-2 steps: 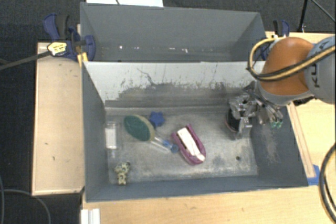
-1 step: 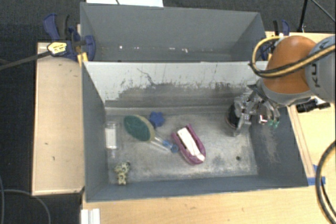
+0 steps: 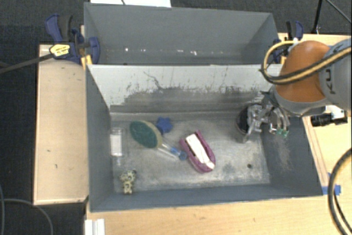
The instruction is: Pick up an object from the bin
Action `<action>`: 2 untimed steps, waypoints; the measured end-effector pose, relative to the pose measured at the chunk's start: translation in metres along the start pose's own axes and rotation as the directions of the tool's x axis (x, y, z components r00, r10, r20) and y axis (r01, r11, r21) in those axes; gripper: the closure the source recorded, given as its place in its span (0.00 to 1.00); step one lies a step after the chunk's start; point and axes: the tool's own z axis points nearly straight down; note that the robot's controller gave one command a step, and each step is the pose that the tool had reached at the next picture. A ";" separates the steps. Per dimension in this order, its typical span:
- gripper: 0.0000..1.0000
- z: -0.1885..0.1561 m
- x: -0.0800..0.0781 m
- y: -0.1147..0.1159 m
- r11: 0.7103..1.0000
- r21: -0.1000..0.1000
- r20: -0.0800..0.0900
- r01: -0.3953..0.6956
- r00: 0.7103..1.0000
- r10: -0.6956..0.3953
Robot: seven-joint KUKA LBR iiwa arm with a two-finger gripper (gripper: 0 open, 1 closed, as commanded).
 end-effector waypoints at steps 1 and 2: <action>1.00 0.003 -0.008 0.005 0.997 -0.002 -0.011 -0.074 0.997 0.074; 1.00 0.001 -0.006 0.008 0.996 0.000 -0.008 -0.090 0.996 0.090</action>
Offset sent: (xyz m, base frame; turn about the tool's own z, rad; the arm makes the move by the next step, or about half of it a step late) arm 0.0071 -0.0011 -0.0083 0.0822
